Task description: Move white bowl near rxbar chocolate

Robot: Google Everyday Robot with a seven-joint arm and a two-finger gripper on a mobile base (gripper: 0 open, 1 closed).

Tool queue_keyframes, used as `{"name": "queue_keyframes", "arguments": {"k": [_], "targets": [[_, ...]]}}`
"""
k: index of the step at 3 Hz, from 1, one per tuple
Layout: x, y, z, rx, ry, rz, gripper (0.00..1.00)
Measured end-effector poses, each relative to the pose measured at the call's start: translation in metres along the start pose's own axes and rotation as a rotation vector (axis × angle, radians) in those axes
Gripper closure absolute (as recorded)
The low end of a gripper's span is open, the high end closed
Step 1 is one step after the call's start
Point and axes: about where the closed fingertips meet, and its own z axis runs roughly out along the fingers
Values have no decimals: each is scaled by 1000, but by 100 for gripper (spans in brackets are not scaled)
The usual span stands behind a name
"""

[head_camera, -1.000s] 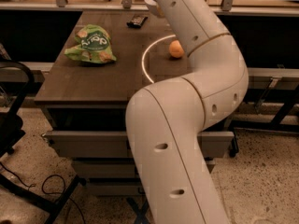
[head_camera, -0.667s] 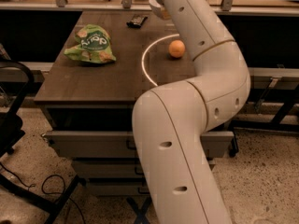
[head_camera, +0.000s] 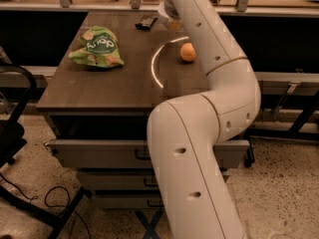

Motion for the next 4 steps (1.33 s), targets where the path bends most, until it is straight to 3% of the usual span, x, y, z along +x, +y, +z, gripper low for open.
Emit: {"name": "queue_keyframes", "arguments": {"k": [2,4], "targets": [[-7,5,26,-7,9,19,100],[-18,10,51,-12,79,-30,100]]}}
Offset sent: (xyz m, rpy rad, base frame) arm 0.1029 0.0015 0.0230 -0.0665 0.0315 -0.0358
